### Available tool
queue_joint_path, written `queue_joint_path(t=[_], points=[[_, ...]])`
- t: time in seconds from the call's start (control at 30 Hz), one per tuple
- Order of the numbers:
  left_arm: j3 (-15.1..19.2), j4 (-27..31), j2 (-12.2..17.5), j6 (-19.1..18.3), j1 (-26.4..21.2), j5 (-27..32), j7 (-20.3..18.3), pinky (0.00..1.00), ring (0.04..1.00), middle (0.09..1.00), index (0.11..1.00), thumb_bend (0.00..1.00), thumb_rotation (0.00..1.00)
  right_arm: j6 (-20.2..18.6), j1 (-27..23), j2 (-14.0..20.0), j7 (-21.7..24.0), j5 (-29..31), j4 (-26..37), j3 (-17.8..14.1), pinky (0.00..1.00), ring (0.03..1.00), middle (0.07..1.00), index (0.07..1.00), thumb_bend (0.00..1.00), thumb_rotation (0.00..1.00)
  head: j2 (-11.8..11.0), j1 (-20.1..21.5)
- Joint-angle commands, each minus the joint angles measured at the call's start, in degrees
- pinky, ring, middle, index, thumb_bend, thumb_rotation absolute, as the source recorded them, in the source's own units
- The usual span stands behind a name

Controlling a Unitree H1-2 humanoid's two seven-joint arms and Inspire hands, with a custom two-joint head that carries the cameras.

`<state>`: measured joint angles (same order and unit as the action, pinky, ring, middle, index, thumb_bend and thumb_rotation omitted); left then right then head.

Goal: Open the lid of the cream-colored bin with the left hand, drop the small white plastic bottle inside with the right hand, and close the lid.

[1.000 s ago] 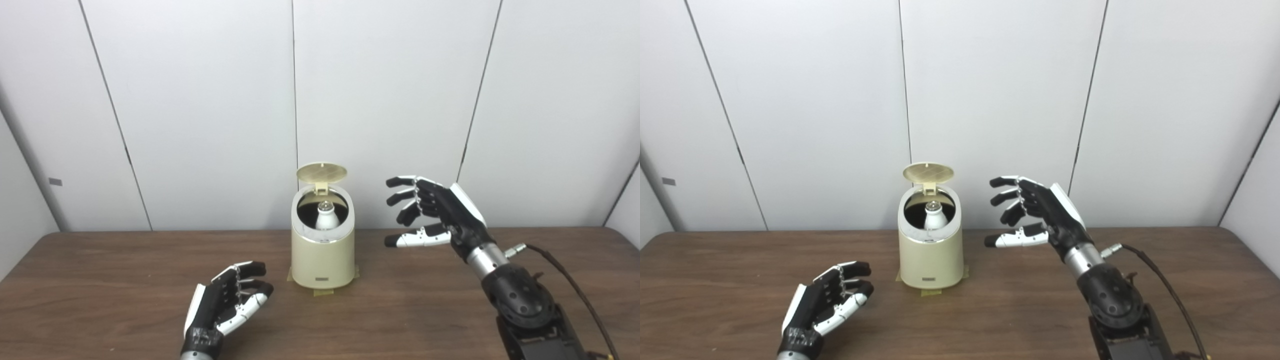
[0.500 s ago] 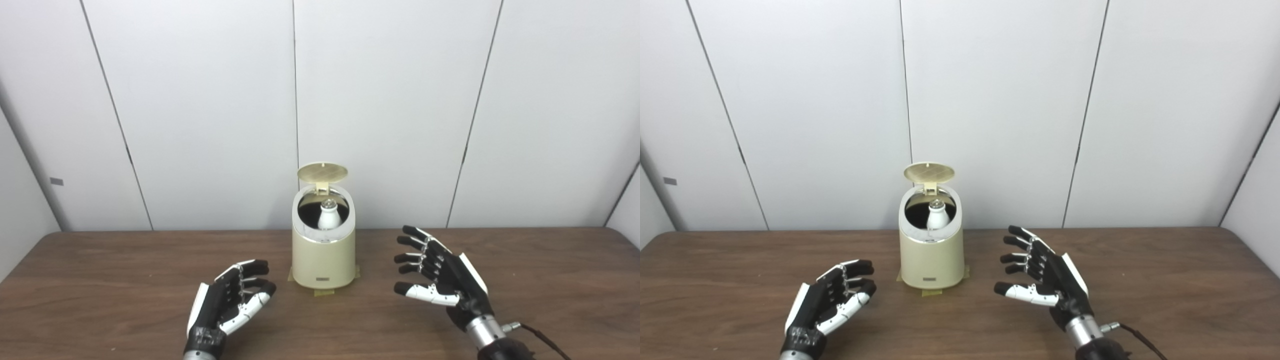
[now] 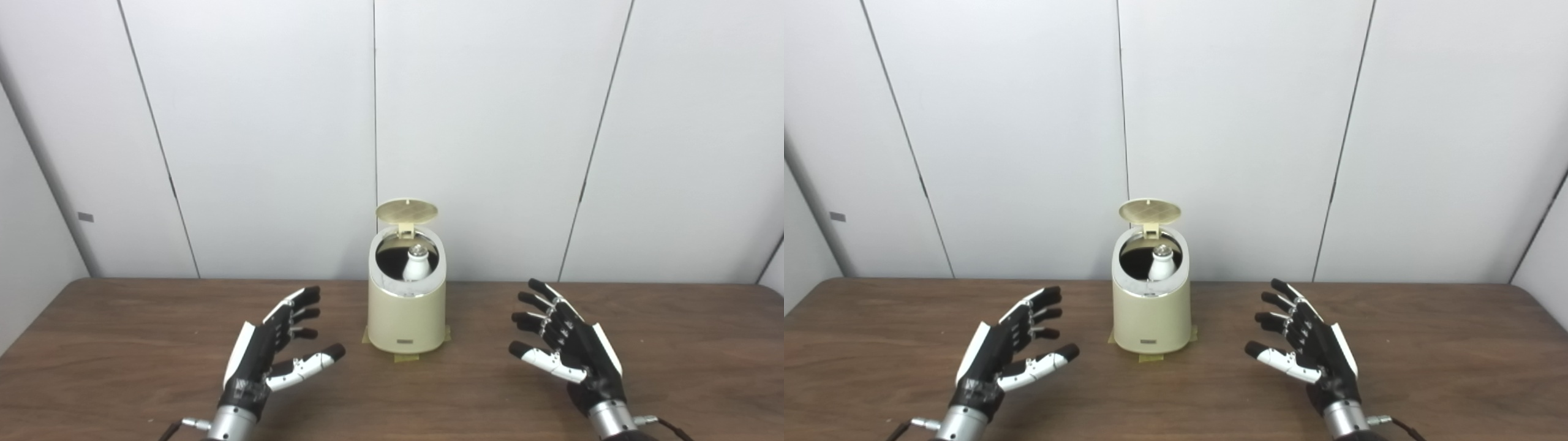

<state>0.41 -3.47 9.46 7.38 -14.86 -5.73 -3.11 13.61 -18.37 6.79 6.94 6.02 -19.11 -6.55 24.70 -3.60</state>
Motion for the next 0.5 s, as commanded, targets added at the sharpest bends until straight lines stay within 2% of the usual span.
queue_joint_path(t=[0.0,0.23,0.37,0.47], points=[[-0.2,2.7,0.8,-0.2,-5.6,-0.7,-0.3,0.77,0.892,0.926,0.945,0.89,0.29,1.3,-0.7,0.2,-0.2,0.6,2.1,-0.1,0.74,0.681,0.806,0.851,0.89,0.23,0.0,0.0],[-1.6,0.6,3.2,-5.2,-16.1,-4.5,-0.9,0.78,0.937,0.957,0.983,0.93,0.30,0.9,-0.2,0.2,-0.4,0.3,3.2,0.4,0.70,0.670,0.806,0.846,0.90,0.24,-0.1,0.1],[-3.2,-1.8,4.4,-8.7,-21.8,-7.7,-1.9,0.88,0.989,0.996,0.999,0.94,0.31,0.3,0.1,0.0,-0.6,-0.2,4.4,0.9,0.66,0.649,0.801,0.842,0.90,0.23,-0.3,0.1],[-5.1,-4.9,4.9,-9.4,-25.4,-11.6,-0.9,0.90,0.999,1.000,1.000,0.96,0.32,-0.3,0.3,-0.1,-0.6,-0.2,5.2,1.2,0.66,0.646,0.797,0.841,0.90,0.22,-0.1,0.2]])
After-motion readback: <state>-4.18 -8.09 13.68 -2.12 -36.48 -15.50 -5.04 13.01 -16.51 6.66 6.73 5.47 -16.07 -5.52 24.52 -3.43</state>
